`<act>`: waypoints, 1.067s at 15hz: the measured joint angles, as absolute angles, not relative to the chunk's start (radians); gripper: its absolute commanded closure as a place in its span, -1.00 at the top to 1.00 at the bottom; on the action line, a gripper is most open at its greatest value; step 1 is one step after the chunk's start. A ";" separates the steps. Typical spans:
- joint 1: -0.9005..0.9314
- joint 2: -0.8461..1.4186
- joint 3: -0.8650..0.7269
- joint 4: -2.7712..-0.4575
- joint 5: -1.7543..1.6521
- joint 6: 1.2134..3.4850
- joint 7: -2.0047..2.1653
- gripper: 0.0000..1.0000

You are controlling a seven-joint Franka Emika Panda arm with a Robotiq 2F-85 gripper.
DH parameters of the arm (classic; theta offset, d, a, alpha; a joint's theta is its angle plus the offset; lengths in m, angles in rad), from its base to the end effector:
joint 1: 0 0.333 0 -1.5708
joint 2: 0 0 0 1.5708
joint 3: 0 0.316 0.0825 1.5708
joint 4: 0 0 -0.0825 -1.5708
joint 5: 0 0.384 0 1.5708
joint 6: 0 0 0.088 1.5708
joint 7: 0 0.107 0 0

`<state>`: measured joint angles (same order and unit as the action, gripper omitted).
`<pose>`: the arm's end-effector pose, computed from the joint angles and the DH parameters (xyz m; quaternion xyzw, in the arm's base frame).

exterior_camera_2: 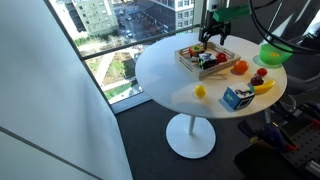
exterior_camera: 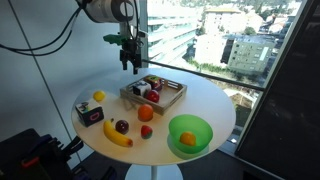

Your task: Pick up the square toy at the back and put it in the box.

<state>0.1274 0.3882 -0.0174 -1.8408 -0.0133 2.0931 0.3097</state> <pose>0.6192 0.0684 0.3067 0.9931 -0.0953 -0.0645 0.0228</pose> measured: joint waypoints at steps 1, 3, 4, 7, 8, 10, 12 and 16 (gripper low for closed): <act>0.127 0.379 -0.015 -1.841 -0.012 2.067 0.304 1.00; 0.127 0.357 -0.011 -1.841 -0.012 2.009 0.287 1.00; 0.127 0.346 -0.009 -1.841 -0.012 1.983 0.277 1.00; 0.125 0.310 -0.006 -1.841 -0.012 1.896 0.232 1.00; 0.122 0.297 -0.005 -1.841 -0.012 1.870 0.221 1.00; 0.118 0.272 -0.003 -1.841 -0.012 1.827 0.203 1.00; 0.114 0.246 -0.003 -1.842 -0.012 1.799 0.192 1.00; 0.109 0.193 -0.003 -1.853 -0.012 1.786 0.191 1.00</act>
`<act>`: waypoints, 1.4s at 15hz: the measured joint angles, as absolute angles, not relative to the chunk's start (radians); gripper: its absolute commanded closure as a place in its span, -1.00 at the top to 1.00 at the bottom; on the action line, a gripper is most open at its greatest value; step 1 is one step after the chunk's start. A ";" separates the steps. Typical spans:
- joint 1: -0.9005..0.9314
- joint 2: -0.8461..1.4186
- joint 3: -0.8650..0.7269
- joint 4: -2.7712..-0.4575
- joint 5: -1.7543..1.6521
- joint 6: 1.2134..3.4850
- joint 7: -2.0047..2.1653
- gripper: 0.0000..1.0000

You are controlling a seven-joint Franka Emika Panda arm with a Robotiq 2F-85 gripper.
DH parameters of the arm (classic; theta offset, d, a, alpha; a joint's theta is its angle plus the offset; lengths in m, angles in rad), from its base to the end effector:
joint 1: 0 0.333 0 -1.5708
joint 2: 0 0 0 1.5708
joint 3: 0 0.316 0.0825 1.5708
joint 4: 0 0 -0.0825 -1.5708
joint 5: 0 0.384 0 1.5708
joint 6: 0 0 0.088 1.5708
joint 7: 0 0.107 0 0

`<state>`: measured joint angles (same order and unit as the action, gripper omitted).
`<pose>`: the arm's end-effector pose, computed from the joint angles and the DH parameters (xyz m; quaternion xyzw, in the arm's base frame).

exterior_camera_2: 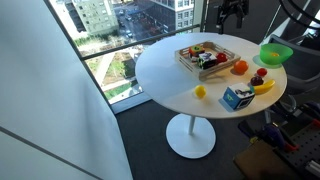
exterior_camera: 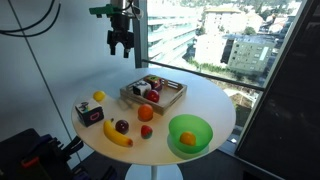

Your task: Pick up the square toy at the back and put it in the box.

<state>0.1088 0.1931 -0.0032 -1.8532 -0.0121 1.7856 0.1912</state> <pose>0.5751 0.0600 0.3988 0.9907 -0.0404 -0.1277 0.0251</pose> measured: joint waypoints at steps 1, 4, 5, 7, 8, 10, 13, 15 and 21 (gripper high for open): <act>0.108 0.180 -0.003 -1.859 -0.012 1.786 0.191 1.00; 0.107 0.144 -0.003 -1.873 -0.012 1.790 0.192 1.00; 0.107 0.131 -0.002 -1.879 -0.012 1.797 0.192 1.00; 0.106 0.106 -0.002 -1.896 -0.011 1.827 0.194 1.00; 0.106 0.093 -0.002 -1.907 -0.011 1.847 0.194 1.00; 0.105 0.071 -0.002 -1.930 -0.011 1.890 0.194 1.00; 0.105 0.041 -0.001 -1.967 -0.009 1.940 0.195 1.00; 0.105 0.024 0.001 -1.990 -0.009 1.959 0.194 1.00; 0.105 -0.016 0.006 -2.036 -0.009 1.961 0.108 1.00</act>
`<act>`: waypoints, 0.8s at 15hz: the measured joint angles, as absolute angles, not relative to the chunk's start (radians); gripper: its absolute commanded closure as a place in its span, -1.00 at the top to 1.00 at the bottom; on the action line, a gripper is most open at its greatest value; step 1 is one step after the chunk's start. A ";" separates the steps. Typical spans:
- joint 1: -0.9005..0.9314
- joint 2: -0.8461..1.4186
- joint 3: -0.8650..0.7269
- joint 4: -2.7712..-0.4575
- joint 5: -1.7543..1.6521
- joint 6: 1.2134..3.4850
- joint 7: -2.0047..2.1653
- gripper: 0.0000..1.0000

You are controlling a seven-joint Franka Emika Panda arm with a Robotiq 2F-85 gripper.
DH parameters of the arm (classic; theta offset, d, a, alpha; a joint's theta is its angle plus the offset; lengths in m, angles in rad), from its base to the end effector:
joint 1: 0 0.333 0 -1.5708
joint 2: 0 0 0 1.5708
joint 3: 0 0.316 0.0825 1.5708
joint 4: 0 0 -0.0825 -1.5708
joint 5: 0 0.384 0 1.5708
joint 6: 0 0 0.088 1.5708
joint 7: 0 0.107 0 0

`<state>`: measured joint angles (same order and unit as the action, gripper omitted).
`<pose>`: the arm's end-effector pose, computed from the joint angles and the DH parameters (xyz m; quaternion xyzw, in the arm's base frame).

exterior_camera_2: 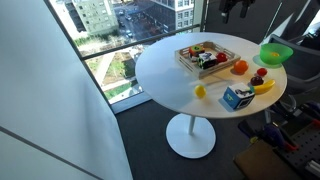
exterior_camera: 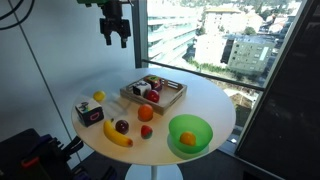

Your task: Pick up the square toy at the back and put it in the box.

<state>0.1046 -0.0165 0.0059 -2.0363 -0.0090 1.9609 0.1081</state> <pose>0.5373 0.0590 0.4460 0.9996 0.0030 -0.0288 0.0073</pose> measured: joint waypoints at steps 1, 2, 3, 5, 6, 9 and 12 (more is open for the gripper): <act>0.104 -0.026 0.006 -2.043 -0.009 1.958 0.086 1.00; 0.102 -0.035 0.006 -2.048 -0.009 1.952 0.064 1.00; 0.100 -0.044 0.006 -2.050 -0.009 1.946 0.046 1.00; 0.096 -0.063 0.006 -2.055 -0.009 1.931 0.022 1.00; 0.094 -0.072 0.006 -2.058 -0.009 1.923 0.014 1.00; 0.093 -0.073 0.007 -2.059 -0.009 1.922 0.013 1.00; 0.093 -0.067 0.009 -2.059 -0.009 1.922 0.013 1.00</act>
